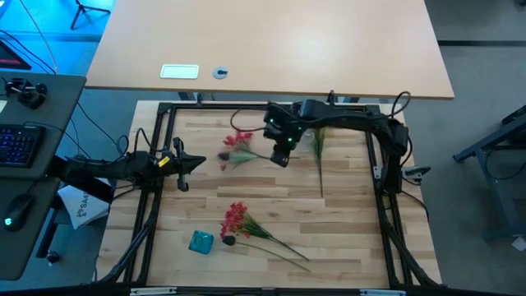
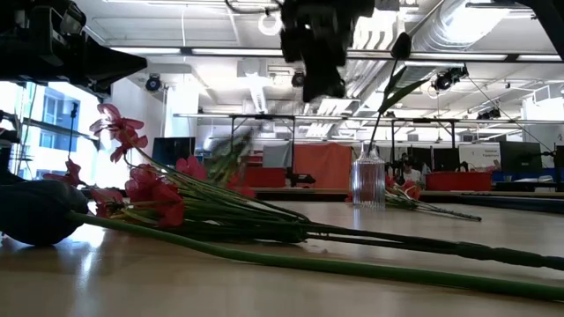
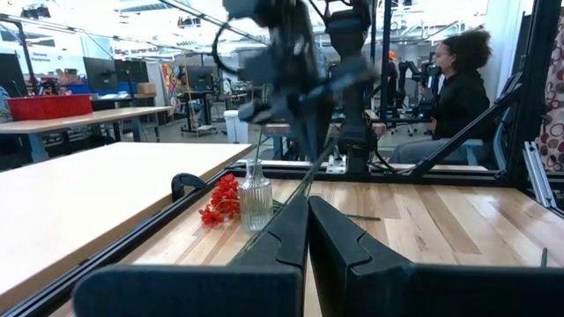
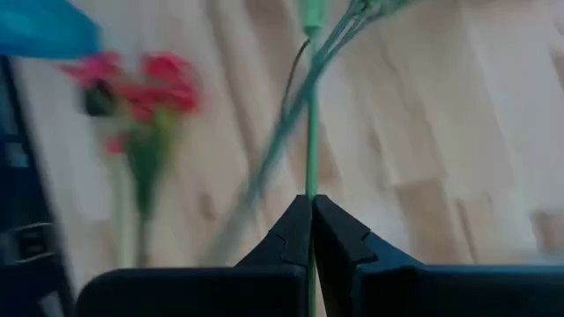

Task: Sort flowers into vase by color
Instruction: Put the top black tulip into the transparent vase

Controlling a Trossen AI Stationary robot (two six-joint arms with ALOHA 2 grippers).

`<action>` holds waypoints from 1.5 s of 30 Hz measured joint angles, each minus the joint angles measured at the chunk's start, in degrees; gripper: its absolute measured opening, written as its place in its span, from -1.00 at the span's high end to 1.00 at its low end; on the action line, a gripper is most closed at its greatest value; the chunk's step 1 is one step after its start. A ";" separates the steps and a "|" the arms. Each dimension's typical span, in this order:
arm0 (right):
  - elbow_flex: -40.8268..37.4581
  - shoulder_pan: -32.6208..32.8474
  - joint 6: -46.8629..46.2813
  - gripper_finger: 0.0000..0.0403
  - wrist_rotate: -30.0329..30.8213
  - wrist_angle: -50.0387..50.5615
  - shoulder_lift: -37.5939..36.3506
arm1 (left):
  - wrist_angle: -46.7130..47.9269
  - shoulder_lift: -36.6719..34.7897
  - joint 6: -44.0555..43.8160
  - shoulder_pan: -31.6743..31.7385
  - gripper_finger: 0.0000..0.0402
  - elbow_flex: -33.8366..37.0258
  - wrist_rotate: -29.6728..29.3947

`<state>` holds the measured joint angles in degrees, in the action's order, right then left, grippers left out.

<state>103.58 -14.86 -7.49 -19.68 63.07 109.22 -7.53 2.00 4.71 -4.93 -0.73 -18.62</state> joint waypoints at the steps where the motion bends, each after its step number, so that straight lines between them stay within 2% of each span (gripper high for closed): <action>1: 1.73 0.03 0.02 1.00 -0.55 0.00 0.01 | 0.00 0.00 0.00 0.00 1.00 0.00 0.00; 8: 13.60 -1.51 -1.49 1.00 -0.20 -1.85 0.01 | 0.00 0.00 0.00 0.00 1.00 0.00 -0.02; 16: 20.23 -3.60 -1.16 1.00 -0.46 3.64 -0.04 | 0.00 0.00 0.00 0.00 1.00 0.00 -0.02; 23: 20.42 -3.49 -1.46 1.00 1.07 5.87 0.92 | 0.02 -0.01 0.00 0.00 1.00 0.00 -0.02; 28: 20.40 -2.70 -0.57 1.00 6.73 5.79 5.00 | 0.00 -0.02 0.01 0.00 1.00 0.00 -0.02; 34: 20.35 -2.17 2.27 1.00 8.95 4.72 11.79 | 0.02 -0.02 0.00 0.00 1.00 0.00 -0.02; 40: 20.33 -1.78 3.75 1.00 8.74 4.27 17.38 | 0.00 0.00 0.00 -0.02 1.00 0.00 -0.02; 45: 20.31 -1.88 6.82 1.00 7.00 7.41 18.31 | 0.02 -0.02 0.00 0.00 1.00 0.00 -0.02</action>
<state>123.90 -16.75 -0.66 -12.69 70.48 127.53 -7.51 1.98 4.71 -4.93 -0.73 -18.63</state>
